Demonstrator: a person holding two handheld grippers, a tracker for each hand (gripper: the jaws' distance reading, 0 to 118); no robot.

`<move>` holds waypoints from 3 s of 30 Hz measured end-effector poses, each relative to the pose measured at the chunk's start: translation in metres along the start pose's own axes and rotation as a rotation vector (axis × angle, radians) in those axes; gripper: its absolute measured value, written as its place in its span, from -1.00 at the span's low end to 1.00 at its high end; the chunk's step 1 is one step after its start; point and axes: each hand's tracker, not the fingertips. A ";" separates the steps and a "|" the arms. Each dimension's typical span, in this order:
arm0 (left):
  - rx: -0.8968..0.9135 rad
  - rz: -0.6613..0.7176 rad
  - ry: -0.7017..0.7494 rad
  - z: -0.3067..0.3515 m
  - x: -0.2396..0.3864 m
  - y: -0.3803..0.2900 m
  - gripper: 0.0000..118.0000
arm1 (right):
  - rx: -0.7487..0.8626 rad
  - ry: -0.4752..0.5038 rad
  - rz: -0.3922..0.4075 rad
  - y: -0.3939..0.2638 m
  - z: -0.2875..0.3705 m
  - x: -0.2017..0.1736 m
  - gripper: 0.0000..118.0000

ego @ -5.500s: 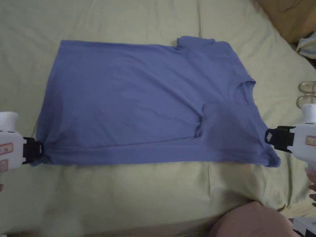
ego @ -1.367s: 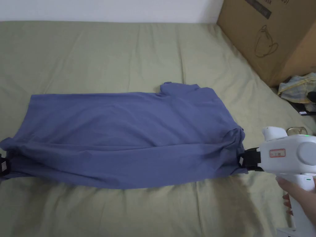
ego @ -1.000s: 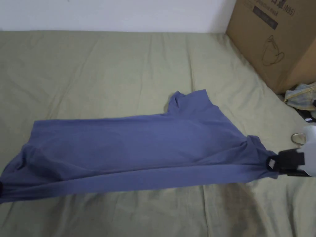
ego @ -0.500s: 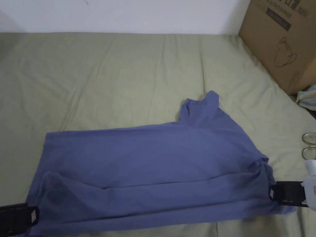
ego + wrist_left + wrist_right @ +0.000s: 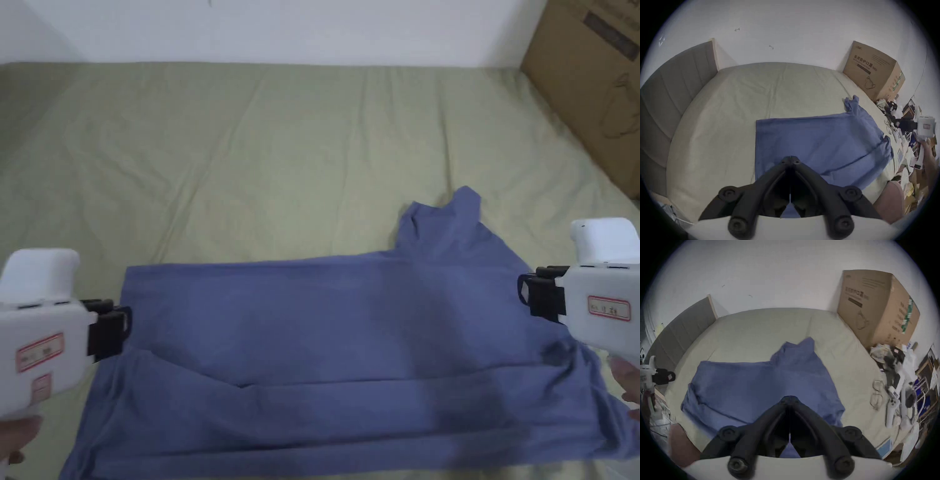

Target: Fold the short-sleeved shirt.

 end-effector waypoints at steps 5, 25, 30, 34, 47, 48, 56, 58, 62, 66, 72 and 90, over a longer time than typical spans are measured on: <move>-0.091 0.090 0.020 -0.062 -0.048 0.057 -0.99 | -0.023 0.024 0.028 0.013 -0.023 -0.005 -0.99; -0.239 -0.036 0.006 -0.178 -0.073 0.091 -0.97 | -0.166 -0.005 -0.090 0.011 -0.092 0.056 -0.99; -0.152 -0.075 0.000 -0.143 -0.059 0.096 -0.97 | -0.177 -0.012 -0.181 0.057 -0.138 0.085 -0.48; -0.126 -0.048 0.000 -0.127 -0.064 0.100 -0.97 | -0.203 -0.080 -0.193 0.098 -0.189 0.104 0.81; -0.169 0.002 -0.006 -0.140 -0.078 0.082 -0.97 | -0.375 -0.126 -0.109 0.119 -0.272 0.094 0.28; -0.175 0.003 -0.005 -0.142 -0.079 0.081 -0.97 | -0.350 -0.096 -0.099 0.120 -0.266 0.093 0.03; -0.143 0.043 -0.026 -0.114 -0.073 0.084 -0.97 | -0.199 0.013 -0.181 0.115 -0.180 0.099 -0.98; -0.128 0.050 -0.035 -0.098 -0.071 0.085 -0.97 | -0.178 0.024 -0.200 0.107 -0.145 0.104 -0.98; -0.105 0.046 -0.060 -0.062 -0.068 0.083 -0.97 | -0.140 0.052 -0.226 0.082 -0.067 0.119 -0.98; -0.097 0.016 -0.097 -0.028 -0.064 0.067 -0.97 | -0.140 0.090 -0.293 0.032 -0.003 0.126 -0.98; -0.164 0.014 -0.125 0.004 -0.062 0.001 -0.97 | -0.210 0.084 -0.316 -0.065 0.032 0.122 -0.98; -0.023 0.038 -0.021 0.034 -0.039 -0.068 1.00 | -0.121 -0.207 -0.185 -0.087 0.046 0.059 0.59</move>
